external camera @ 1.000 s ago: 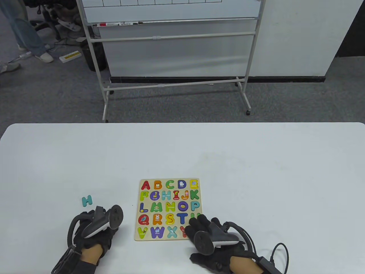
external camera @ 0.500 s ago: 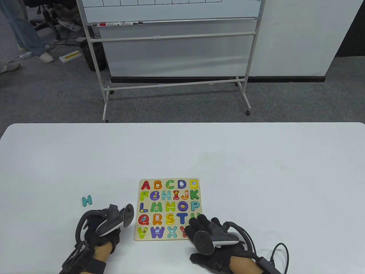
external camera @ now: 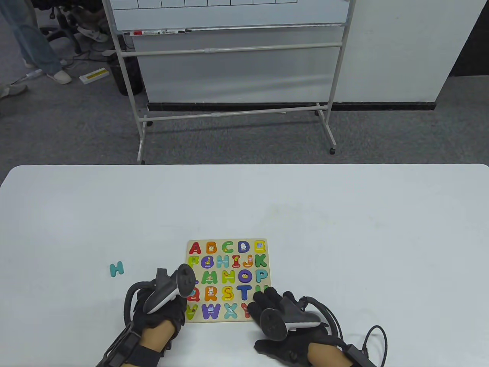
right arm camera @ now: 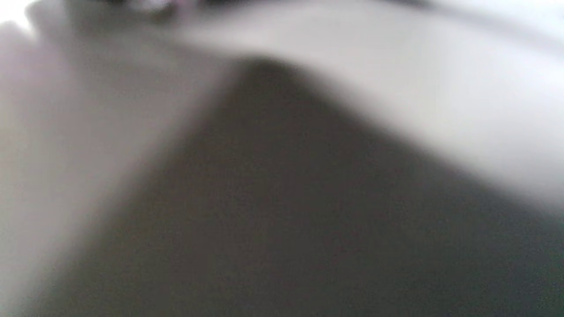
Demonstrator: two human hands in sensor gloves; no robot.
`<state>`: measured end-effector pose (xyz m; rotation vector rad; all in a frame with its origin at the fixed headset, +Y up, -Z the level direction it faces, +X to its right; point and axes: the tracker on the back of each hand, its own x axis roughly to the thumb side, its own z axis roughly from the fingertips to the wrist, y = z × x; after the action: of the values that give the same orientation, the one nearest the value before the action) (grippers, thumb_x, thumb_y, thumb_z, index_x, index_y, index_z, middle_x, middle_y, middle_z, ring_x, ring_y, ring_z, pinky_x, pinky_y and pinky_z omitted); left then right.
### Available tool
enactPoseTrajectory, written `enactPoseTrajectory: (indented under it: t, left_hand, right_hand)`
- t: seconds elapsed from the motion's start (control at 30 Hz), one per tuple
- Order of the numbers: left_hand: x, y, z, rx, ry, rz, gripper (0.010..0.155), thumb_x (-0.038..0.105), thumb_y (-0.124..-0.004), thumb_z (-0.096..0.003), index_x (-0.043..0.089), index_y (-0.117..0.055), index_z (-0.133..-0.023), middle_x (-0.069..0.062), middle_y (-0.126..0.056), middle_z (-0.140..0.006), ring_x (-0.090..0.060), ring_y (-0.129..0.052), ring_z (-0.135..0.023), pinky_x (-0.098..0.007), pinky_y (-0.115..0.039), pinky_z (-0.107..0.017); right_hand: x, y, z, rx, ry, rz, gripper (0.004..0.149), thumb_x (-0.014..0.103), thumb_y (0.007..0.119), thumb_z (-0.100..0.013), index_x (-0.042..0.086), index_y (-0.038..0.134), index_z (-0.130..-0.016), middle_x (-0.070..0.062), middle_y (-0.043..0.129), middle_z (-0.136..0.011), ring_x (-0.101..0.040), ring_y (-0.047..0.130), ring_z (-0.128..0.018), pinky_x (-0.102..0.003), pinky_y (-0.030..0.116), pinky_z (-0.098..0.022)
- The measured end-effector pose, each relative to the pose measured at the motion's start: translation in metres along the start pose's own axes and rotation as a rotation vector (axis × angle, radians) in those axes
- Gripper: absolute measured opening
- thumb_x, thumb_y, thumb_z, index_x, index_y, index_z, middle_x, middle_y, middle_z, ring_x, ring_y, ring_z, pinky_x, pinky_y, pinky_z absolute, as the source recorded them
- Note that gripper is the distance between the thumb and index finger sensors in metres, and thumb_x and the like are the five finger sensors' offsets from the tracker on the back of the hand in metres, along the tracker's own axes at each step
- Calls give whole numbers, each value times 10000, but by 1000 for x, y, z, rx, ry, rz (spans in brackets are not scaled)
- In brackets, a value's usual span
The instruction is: Hold alphabet puzzle board and insert letter blocks into matching slots
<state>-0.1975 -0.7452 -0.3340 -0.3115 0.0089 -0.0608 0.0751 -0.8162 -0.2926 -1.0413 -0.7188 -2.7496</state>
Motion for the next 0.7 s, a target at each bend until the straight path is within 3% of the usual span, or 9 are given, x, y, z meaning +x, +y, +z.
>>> enactPoseTrajectory:
  t: [0.17,0.3,0.7]
  left_hand:
    - [22,0,-4,-57,-13,35,521,418,-835,-444,49,-837,-812,-151,-997,-697,-405,-1072,-614,-652,-689,-598]
    - [43,0,-4,-26,-2,-119,529,422,-837,-443,30,-858,-798,-148,-1016,-676,-400,-1089,-593,-650,-684,-605]
    - [51,-7,-4,-55,-11,-204,511,426,-858,-444,50,-864,-790,-143,-1024,-661,-388,-1101,-579,-643,-690,-606]
  right_hand:
    - [0,0,0,-5,6,-10,896,734,393,-458,295,-121,-1046,-44,-180,-1113,-338,-143,-1049,-627,99,-735]
    - [0,-1,0,-10,13,-11,894,733,397,-457,297,-113,-1048,-42,-173,-1116,-334,-135,-1054,-628,106,-736]
    - [0,-1,0,-14,15,-18,892,731,405,-457,300,-103,-1051,-41,-164,-1120,-334,-128,-1056,-629,112,-737]
